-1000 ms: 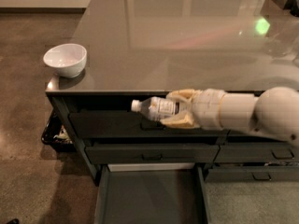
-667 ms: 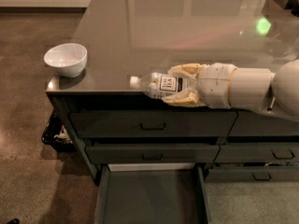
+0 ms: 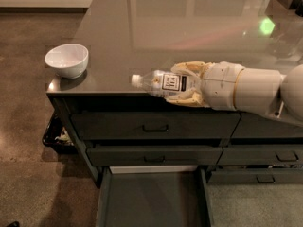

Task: Pick blue plastic bottle from bottom drawer and place on counter

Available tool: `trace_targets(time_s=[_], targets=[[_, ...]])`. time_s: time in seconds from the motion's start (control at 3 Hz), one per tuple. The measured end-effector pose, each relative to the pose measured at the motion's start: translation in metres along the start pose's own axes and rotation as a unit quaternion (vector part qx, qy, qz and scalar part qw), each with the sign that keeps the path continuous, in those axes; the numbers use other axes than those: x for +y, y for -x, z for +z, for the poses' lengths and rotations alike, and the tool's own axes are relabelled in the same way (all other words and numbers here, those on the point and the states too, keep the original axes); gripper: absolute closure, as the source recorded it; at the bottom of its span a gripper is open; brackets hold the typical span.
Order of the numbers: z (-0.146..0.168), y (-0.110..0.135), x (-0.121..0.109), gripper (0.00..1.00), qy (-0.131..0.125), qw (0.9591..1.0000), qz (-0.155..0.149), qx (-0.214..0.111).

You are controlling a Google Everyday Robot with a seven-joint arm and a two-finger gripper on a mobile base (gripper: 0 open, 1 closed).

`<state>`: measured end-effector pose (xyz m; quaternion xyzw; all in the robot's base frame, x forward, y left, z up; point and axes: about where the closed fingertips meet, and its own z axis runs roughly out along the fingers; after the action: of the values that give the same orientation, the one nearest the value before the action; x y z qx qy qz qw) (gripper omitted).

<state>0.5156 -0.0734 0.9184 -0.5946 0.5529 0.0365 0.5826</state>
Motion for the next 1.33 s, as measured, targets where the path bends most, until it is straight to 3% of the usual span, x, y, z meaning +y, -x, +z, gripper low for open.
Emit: trace_targets(time_s=[0.33,0.67,1.0,1.33], targets=[[-0.051,0.087,-0.037,1.0,-0.039,0.9992,-0.004,-0.012],[-0.139,0.167,-0.076,1.0,-0.073,0.9965,0.034,0.023],[-0.15,0.225,-0.08,1.0,-0.067,0.9967,0.02,0.042],[-0.15,0.225,-0.08,1.0,-0.067,0.9967,0.02,0.042]])
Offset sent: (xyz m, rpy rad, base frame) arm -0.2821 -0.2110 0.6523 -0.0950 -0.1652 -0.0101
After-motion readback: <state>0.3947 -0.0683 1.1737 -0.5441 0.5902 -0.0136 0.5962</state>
